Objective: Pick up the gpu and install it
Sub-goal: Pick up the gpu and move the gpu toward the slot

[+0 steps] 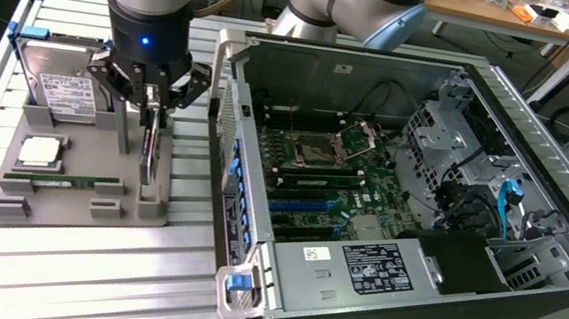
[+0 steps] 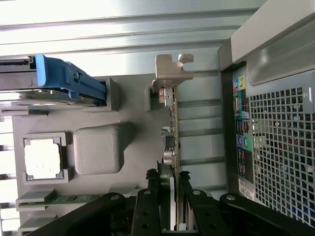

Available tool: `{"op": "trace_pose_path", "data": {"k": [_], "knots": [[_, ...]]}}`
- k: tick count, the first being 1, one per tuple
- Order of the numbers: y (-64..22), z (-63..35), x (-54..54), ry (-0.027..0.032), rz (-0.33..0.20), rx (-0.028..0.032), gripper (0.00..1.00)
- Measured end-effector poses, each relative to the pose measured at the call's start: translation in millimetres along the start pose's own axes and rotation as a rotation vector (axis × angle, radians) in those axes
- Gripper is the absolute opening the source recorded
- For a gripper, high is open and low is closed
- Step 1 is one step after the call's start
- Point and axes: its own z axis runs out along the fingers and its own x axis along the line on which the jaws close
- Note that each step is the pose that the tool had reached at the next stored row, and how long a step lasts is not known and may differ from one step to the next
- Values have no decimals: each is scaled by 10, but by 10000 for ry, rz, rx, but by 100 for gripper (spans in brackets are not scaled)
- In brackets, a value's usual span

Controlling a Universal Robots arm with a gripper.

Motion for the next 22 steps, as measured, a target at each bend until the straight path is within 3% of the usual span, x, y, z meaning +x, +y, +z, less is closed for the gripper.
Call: {"op": "trace_pose_path", "data": {"k": [22], "knots": [[2,-57,-1,0,0,0,27]]}}
